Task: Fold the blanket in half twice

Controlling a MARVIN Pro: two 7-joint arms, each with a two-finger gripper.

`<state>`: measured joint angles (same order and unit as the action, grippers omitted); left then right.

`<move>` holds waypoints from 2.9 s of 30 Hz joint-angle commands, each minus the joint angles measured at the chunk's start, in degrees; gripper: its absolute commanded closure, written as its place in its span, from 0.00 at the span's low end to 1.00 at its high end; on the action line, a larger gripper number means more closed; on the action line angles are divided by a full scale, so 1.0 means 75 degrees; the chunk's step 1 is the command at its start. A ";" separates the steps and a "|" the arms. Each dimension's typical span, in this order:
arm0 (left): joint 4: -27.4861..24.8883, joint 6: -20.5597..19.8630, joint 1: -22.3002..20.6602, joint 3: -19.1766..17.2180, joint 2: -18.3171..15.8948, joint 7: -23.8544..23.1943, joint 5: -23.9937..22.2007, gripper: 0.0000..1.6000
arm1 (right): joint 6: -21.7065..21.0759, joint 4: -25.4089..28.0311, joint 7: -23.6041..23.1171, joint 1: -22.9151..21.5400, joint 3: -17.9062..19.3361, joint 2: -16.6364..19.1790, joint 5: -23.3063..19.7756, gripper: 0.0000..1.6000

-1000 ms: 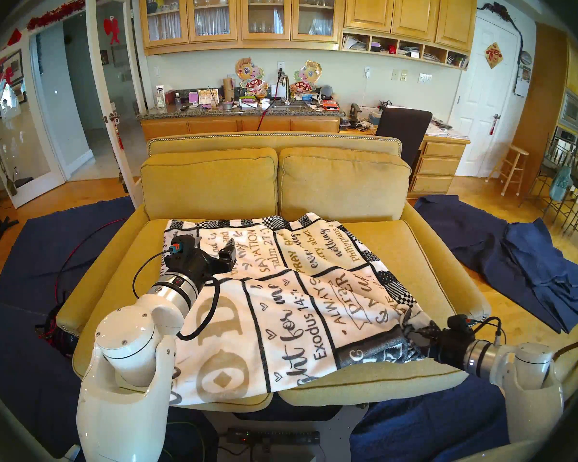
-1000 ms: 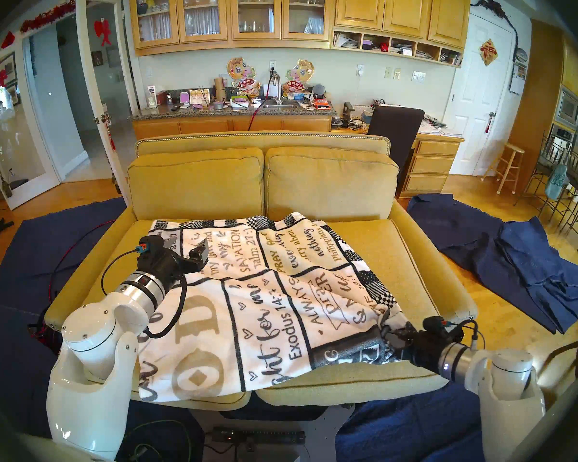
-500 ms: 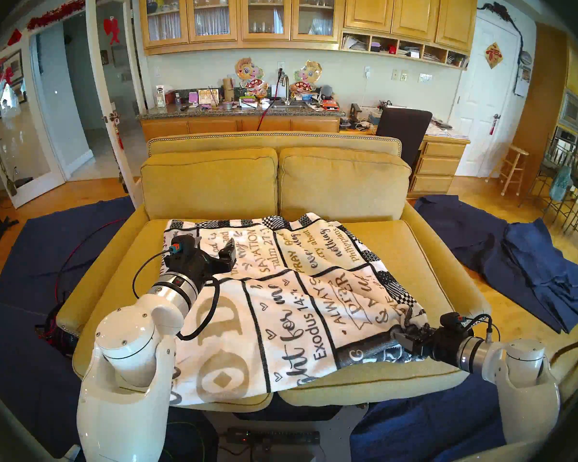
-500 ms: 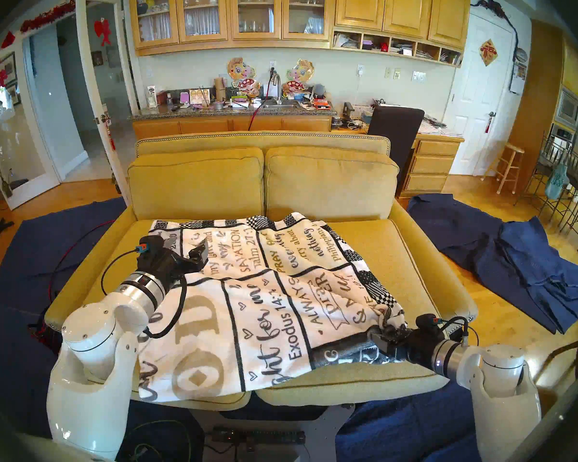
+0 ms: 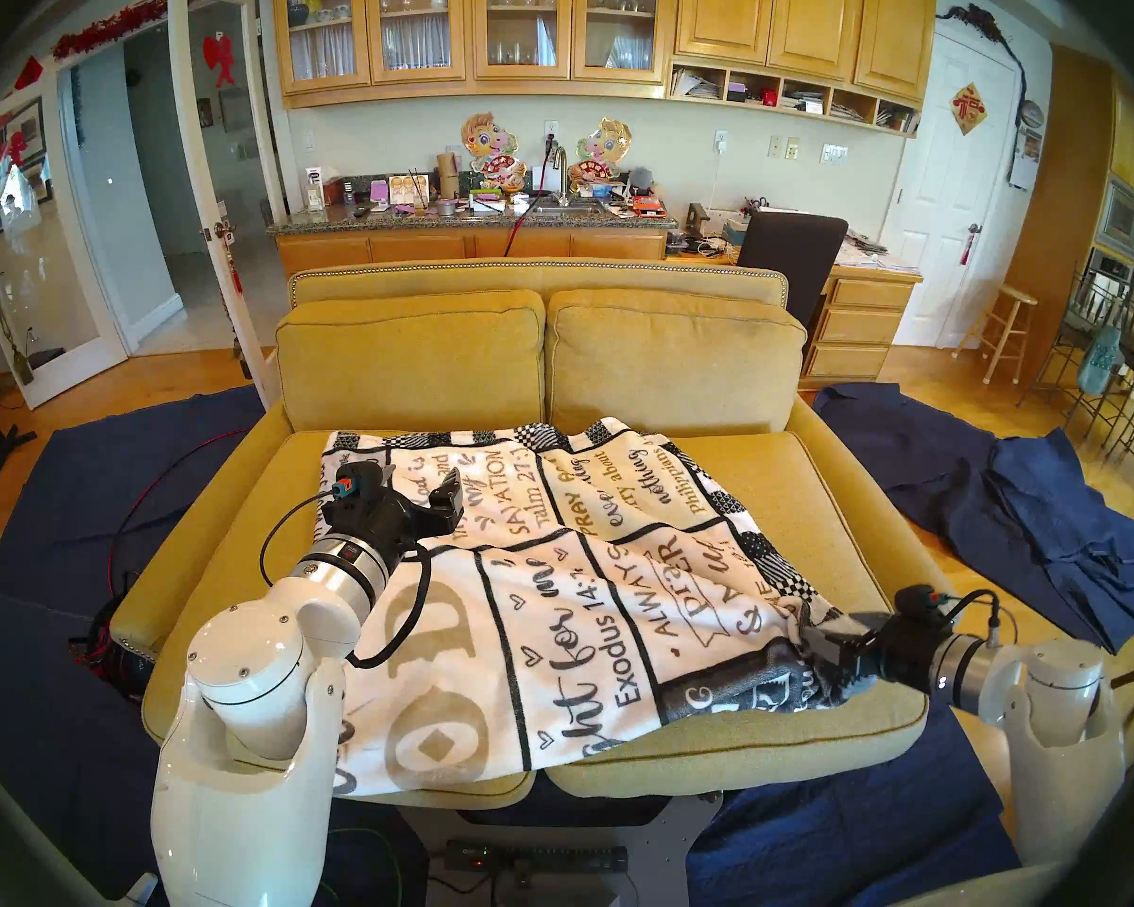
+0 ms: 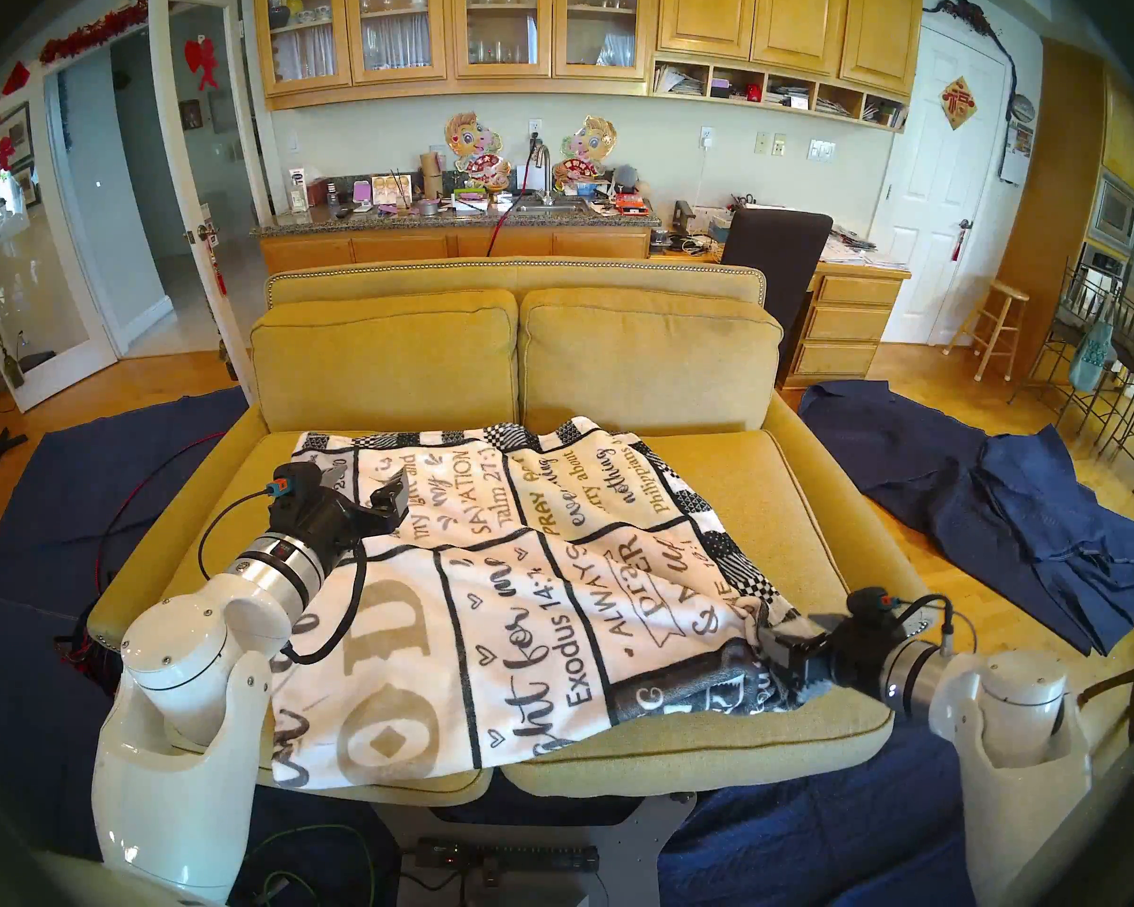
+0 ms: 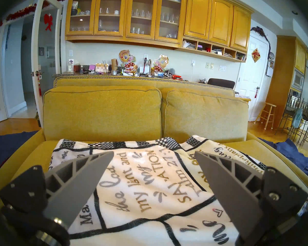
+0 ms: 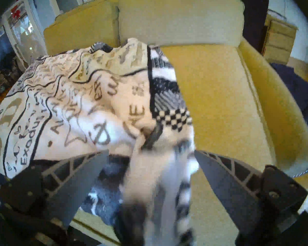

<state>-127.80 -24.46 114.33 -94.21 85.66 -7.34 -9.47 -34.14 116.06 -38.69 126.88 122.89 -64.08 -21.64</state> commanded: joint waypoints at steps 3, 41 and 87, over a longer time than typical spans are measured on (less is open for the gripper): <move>-0.0232 0.0087 -0.0170 0.0017 0.0017 -0.0016 -0.0006 0.00 | -0.0690 0.0925 -0.0185 -0.0436 0.0222 0.0593 -0.0166 0.00; -0.0224 0.0061 -0.0175 -0.0013 0.0089 -0.0094 0.0063 0.00 | -0.0266 -0.2363 0.0442 -0.3228 -0.2916 0.2230 -0.1303 0.00; -0.0209 0.0023 -0.0180 -0.0054 0.0179 -0.0203 0.0155 0.00 | -0.0253 -0.4670 0.1376 -0.6081 -0.4493 0.2067 -0.1434 0.00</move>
<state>-127.72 -24.93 114.27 -94.76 86.92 -8.80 -8.20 -36.27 81.92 -28.43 86.91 89.51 -47.97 -32.49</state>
